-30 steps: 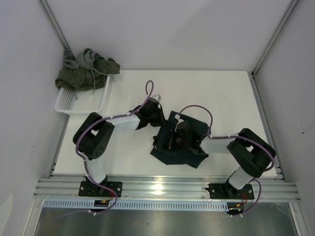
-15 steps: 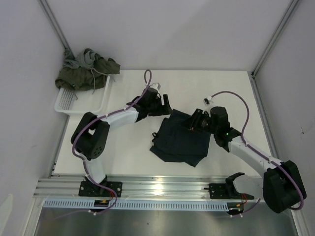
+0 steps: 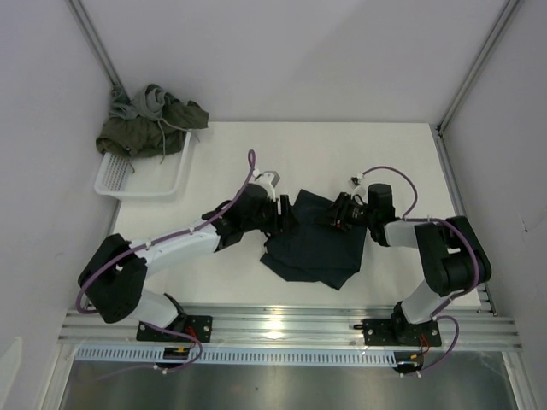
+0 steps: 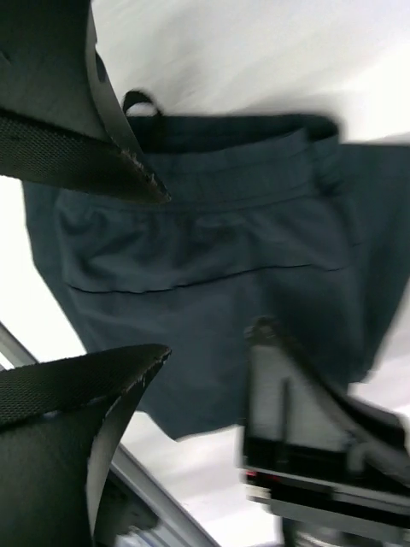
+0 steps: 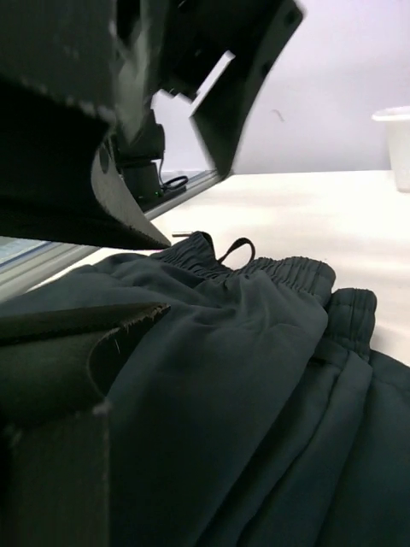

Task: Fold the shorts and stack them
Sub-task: Fold the shorts

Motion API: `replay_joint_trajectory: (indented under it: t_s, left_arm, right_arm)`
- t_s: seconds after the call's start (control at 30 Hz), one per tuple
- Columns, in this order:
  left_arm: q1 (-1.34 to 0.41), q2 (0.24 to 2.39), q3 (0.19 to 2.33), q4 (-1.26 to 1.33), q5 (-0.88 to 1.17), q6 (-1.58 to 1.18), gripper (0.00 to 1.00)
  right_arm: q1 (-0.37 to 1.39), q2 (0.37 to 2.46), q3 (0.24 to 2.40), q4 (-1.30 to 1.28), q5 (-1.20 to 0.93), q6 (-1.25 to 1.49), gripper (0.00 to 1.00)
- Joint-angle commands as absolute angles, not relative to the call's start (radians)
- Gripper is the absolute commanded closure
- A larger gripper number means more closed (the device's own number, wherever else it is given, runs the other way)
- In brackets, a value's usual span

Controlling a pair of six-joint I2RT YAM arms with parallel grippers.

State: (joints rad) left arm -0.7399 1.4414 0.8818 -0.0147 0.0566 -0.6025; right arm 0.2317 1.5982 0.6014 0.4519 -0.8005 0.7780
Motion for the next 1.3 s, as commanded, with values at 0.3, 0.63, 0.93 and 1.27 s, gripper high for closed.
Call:
replay_joint_trajectory:
  t_s: [0.3,0.63,0.93,1.27]
  left_arm:
    - [-0.848,1.497,0.816,0.084,0.012,-0.624,0.36]
    - [-0.976,1.563,0.976,-0.058,-0.152,-0.577,0.36]
    - [-1.028,1.62,1.023,-0.11,-0.198,-0.627,0.36]
    - [-1.123,1.462,0.855,-0.152,-0.271,-0.882,0.27]
  right_arm:
    - [0.16,1.922,0.686,0.753,-0.775,0.979,0.92]
    - [0.086,1.784,0.654,0.666,-0.635,0.97,0.88]
    - [0.04,1.556,0.822,0.183,-0.577,0.618,0.52]
    - [0.078,1.667,1.06,-0.18,-0.583,0.209,0.27]
